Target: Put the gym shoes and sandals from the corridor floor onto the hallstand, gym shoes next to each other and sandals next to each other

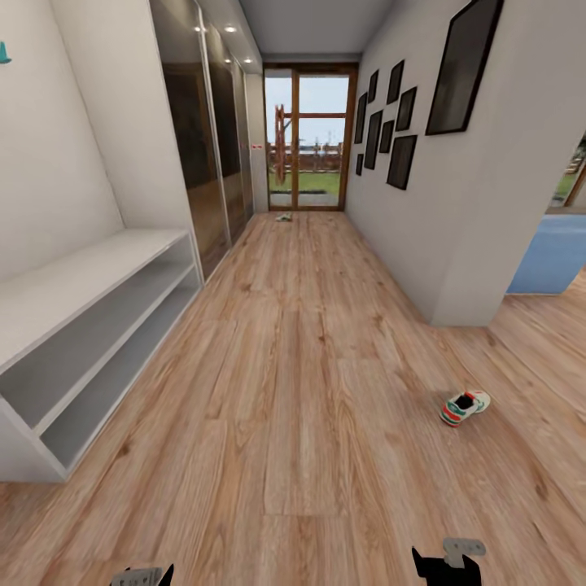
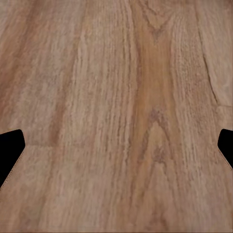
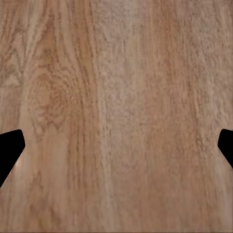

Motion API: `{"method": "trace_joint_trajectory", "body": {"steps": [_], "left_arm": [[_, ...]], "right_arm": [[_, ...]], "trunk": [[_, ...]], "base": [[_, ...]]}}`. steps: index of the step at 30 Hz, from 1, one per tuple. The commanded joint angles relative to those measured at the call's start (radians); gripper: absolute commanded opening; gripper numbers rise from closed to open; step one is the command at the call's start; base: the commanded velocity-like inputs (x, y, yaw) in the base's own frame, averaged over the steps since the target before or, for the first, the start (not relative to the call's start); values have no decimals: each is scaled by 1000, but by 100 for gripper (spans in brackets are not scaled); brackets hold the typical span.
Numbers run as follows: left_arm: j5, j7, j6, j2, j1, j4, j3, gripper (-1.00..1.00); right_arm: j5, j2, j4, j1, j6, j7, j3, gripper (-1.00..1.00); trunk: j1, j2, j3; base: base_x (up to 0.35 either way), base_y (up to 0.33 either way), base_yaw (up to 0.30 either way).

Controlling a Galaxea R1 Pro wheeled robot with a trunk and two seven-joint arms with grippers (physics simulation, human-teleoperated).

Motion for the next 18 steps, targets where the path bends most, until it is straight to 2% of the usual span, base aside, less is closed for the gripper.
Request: {"method": "trace_joint_trajectory", "body": {"steps": [1,18], "left_arm": [[10,-10,0,0,-1,1,3,100],[10,-10,0,0,-2,1,3,100]], "right_arm": [[-9,0,1,-1,-3,8,0,100],[-9,0,1,-1,-3,8,0,100]], "trunk": [[0,0,-1],[0,0,-1]], "base": [[338,0,0],[337,0,0]]}}
